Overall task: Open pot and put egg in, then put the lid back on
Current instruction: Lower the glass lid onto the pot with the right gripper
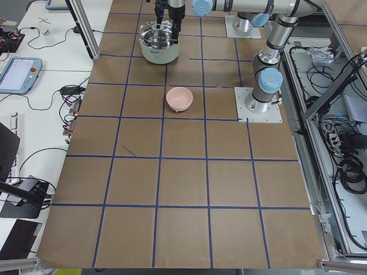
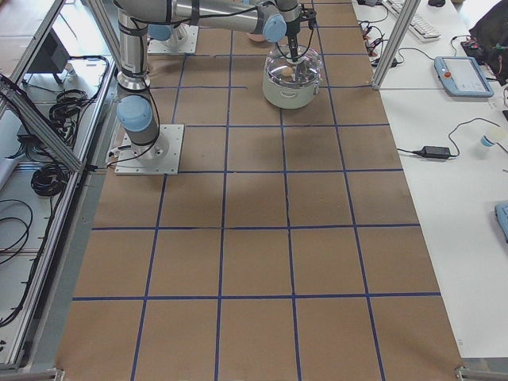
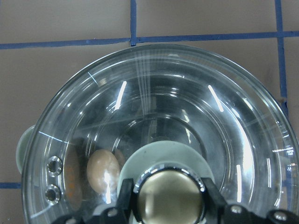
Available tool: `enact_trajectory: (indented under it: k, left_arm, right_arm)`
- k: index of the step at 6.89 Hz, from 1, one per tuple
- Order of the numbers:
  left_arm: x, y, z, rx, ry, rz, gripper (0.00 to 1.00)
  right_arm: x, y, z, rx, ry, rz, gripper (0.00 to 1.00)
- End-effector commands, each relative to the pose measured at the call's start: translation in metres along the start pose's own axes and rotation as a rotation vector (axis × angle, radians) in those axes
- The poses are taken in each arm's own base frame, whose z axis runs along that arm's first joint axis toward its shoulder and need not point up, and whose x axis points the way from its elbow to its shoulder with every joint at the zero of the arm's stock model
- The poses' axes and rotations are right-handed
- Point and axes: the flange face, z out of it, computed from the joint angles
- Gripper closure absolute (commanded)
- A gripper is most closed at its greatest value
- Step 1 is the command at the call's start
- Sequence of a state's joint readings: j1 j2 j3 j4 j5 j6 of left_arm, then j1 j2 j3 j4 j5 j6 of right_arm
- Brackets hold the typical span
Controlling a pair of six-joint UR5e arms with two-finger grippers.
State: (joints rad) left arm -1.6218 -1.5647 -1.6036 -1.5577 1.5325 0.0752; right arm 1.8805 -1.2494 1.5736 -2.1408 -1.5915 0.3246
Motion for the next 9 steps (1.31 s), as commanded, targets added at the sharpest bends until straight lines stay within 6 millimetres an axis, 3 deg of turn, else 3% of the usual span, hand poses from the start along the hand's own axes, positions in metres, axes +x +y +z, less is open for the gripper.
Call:
enact_trajectory:
  k: [1,3,4,7,8,9]
  left_arm:
    - [0.000,0.000,0.001,-0.002,0.000,0.000,0.00]
    - [0.000,0.001,0.002,-0.005,-0.001,-0.001,0.00]
    - [-0.001,0.000,-0.002,0.003,0.000,-0.003,0.00]
    - [0.000,0.001,0.001,-0.003,-0.001,-0.002,0.00]
    - [0.000,0.000,-0.001,0.001,0.000,-0.003,0.00]
    - [0.000,0.000,-0.001,0.001,0.000,-0.005,0.00]
  right_arm:
    - [-0.006,0.003,0.005,-0.007,0.000,-0.007,0.69]
    - [-0.006,0.003,0.009,-0.012,0.002,-0.021,0.63]
    - [-0.006,0.003,0.010,-0.014,0.002,-0.047,0.34]
    - [-0.005,0.001,0.011,-0.010,0.004,-0.061,0.17]
    - [0.010,-0.009,0.001,0.009,0.024,-0.069,0.15]
    - [0.033,-0.015,-0.029,0.047,0.024,-0.060,0.11]
